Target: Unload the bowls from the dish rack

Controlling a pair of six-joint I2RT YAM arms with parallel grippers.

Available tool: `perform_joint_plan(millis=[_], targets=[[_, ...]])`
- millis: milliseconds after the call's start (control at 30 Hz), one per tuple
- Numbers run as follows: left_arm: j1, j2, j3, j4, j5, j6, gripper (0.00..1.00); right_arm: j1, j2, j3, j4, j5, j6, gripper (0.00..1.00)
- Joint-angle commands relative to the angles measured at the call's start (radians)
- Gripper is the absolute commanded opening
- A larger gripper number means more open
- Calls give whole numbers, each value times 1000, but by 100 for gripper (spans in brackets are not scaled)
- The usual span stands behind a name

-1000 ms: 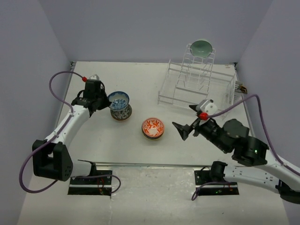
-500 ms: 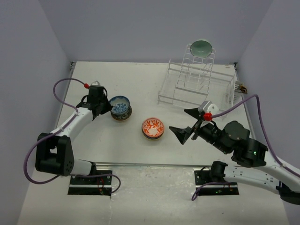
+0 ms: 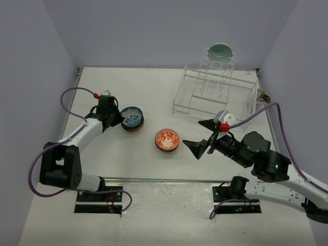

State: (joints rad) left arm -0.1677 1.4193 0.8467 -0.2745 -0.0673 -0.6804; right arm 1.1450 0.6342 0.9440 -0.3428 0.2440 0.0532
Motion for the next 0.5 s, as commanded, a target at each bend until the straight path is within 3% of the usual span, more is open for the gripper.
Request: perform_joint_plan(millis=[0,467], targets=[[7,-60,34,49,1,-10,0,2,10,1,31,0,14,99],[7,-40,29,43,89,-8,18,1,27,1,28,9,34,99]])
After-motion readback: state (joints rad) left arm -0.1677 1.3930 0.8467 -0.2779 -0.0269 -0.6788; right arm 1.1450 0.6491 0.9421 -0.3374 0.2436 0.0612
